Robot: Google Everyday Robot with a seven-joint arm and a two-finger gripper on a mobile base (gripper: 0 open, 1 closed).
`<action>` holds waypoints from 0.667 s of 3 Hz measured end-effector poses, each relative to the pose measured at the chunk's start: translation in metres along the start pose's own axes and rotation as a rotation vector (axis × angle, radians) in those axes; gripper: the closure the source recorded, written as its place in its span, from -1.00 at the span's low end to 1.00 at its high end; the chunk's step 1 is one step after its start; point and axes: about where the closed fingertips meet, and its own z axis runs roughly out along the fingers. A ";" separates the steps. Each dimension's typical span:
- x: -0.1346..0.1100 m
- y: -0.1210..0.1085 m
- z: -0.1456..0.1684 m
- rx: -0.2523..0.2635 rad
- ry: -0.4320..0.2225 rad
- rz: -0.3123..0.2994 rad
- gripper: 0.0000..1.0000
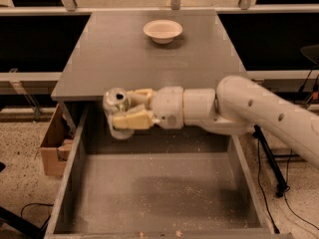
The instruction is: Pick 7up can from top drawer and place on counter
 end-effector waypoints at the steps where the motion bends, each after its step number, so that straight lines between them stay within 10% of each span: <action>1: -0.055 -0.072 -0.021 0.136 0.001 0.037 1.00; 2: -0.080 -0.135 -0.027 0.262 0.024 0.077 1.00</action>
Offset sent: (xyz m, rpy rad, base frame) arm 0.2307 -0.0636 0.1076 -0.0598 0.0839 -0.5035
